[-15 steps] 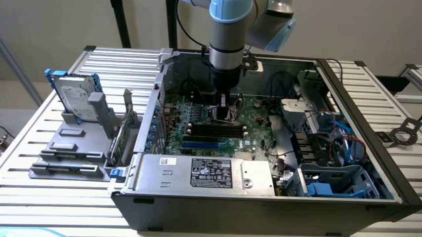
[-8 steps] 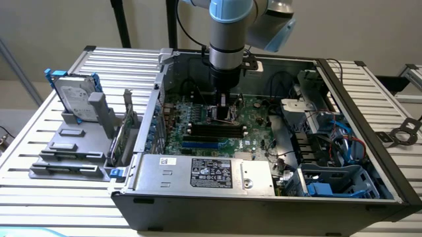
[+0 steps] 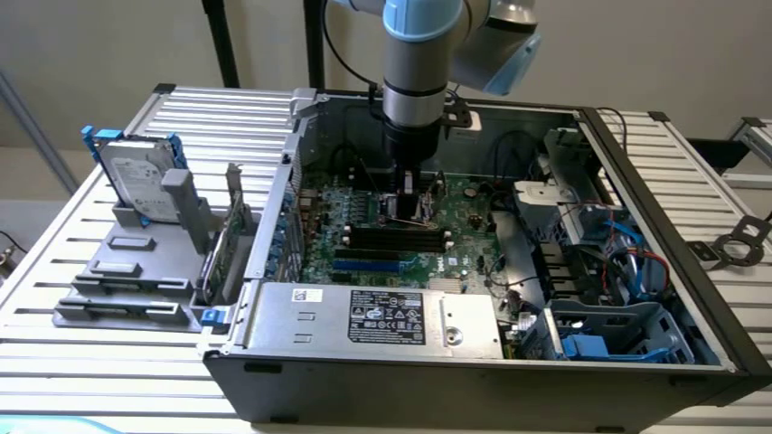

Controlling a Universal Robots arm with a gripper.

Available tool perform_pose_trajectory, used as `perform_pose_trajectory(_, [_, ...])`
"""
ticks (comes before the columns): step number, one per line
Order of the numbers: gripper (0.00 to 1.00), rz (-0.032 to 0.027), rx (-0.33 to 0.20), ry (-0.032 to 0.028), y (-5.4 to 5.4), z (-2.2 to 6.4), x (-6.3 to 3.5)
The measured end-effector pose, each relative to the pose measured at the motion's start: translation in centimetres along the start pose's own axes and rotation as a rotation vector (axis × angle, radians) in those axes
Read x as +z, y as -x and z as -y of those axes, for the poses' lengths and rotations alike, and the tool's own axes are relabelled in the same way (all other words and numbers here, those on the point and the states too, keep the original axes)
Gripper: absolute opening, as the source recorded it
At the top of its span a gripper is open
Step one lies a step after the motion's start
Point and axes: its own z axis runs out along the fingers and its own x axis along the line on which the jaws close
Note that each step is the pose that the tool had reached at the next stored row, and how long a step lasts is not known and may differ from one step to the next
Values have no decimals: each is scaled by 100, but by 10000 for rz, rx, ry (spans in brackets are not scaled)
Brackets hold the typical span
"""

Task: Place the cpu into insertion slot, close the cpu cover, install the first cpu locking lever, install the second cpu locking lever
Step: 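Place the cpu into insertion slot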

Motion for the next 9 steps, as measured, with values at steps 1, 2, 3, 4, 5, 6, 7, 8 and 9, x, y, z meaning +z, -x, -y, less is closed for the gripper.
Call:
perform_pose_trajectory(1, [62,1,0,0,-3,0,0])
perform_pose_trajectory(2, [62,0,0,-1,-6,0,0])
perform_pose_trajectory(3, [62,0,0,0,-10,1,0])
perform_pose_trajectory(4, [62,-1,1,0,-14,1,0])
perform_pose_trajectory(5, [62,0,1,-1,-15,1,0])
perform_pose_trajectory(6, [62,0,0,-1,-15,1,0])
perform_pose_trajectory(7, [62,0,0,0,-15,1,0])
perform_pose_trajectory(8, [62,0,0,-1,-15,1,0])
perform_pose_trajectory(9, [62,-1,0,0,-15,1,0])
